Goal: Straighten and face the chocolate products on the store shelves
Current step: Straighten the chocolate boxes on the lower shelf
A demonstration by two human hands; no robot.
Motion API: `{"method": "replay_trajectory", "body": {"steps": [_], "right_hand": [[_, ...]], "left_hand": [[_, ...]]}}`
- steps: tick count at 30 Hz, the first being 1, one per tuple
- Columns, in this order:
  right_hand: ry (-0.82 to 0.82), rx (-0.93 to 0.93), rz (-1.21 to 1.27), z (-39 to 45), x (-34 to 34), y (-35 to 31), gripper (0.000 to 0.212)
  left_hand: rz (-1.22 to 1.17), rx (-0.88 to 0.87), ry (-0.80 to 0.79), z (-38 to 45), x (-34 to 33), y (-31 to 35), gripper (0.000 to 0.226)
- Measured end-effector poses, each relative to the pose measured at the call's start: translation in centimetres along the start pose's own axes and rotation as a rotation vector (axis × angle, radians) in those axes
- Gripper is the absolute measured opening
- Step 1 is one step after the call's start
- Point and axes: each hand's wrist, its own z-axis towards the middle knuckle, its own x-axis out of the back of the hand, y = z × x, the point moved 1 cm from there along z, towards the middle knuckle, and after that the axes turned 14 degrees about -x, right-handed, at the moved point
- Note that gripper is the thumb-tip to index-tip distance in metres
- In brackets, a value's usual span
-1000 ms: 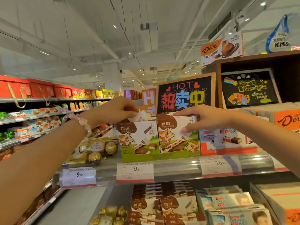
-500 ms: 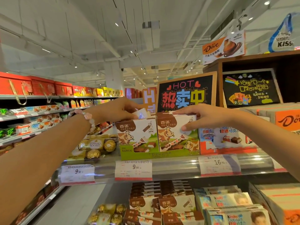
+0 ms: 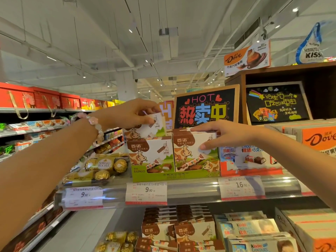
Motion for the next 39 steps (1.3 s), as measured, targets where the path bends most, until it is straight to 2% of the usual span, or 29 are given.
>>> {"method": "replay_trajectory", "body": {"steps": [4, 12, 17, 21, 26, 33, 39], "right_hand": [[0.012, -0.011, -0.004, 0.1, 0.1, 0.1, 0.068], [-0.002, -0.013, 0.013, 0.1, 0.0, 0.0, 0.050], [-0.016, -0.007, 0.019, 0.0, 0.0, -0.1, 0.050], [-0.033, -0.007, 0.037, -0.1, 0.1, -0.2, 0.052], [-0.012, -0.020, 0.028, -0.2, 0.2, -0.2, 0.053], [-0.016, -0.027, 0.028, -0.1, 0.2, -0.1, 0.052], [-0.011, -0.025, 0.019, 0.0, 0.3, 0.0, 0.052]], "left_hand": [[0.110, 0.024, -0.115, 0.3, -0.4, 0.4, 0.032], [0.177, -0.038, -0.088, 1.3, -2.0, 1.1, 0.030], [0.108, -0.029, 0.031, 1.0, -1.4, 1.1, 0.030], [0.168, -0.032, -0.080, 1.5, -1.4, 1.4, 0.030], [0.196, -0.031, -0.120, 1.5, -2.0, 1.0, 0.031], [0.154, -0.040, 0.074, 0.9, -1.8, 0.6, 0.025], [0.173, -0.051, 0.011, 0.5, -3.0, 0.1, 0.032]]}}
